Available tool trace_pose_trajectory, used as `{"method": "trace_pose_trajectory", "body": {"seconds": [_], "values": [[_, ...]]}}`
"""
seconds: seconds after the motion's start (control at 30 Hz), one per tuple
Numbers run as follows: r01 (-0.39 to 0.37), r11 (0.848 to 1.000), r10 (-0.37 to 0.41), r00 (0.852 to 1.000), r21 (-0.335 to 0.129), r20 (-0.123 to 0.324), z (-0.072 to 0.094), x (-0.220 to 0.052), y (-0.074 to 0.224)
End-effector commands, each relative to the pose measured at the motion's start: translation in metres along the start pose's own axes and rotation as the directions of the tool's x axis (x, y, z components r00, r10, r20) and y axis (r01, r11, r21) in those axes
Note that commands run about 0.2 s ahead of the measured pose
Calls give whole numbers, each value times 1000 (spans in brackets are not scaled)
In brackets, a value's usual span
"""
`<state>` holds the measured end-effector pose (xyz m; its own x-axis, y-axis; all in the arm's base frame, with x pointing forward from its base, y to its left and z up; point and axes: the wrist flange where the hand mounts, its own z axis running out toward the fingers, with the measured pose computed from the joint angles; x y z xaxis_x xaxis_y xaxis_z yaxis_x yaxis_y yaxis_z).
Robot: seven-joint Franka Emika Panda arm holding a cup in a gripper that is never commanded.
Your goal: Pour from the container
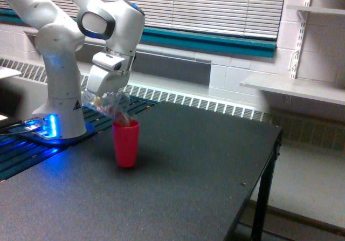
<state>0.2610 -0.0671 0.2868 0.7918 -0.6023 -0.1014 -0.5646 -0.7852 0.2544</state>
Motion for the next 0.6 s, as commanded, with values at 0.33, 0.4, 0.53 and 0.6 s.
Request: {"method": "trace_pose_trajectory", "body": {"seconds": [0.33, 0.4, 0.53, 0.6], "values": [[18, 1000, -18, 1000, -23, 13, 11, -13, -7], [19, 1000, -19, 1000, -22, 13, 11, -13, -8], [21, 1000, -21, 1000, -20, 12, 10, -14, -9], [22, 1000, -22, 1000, -19, 11, 10, -14, -10]]}}
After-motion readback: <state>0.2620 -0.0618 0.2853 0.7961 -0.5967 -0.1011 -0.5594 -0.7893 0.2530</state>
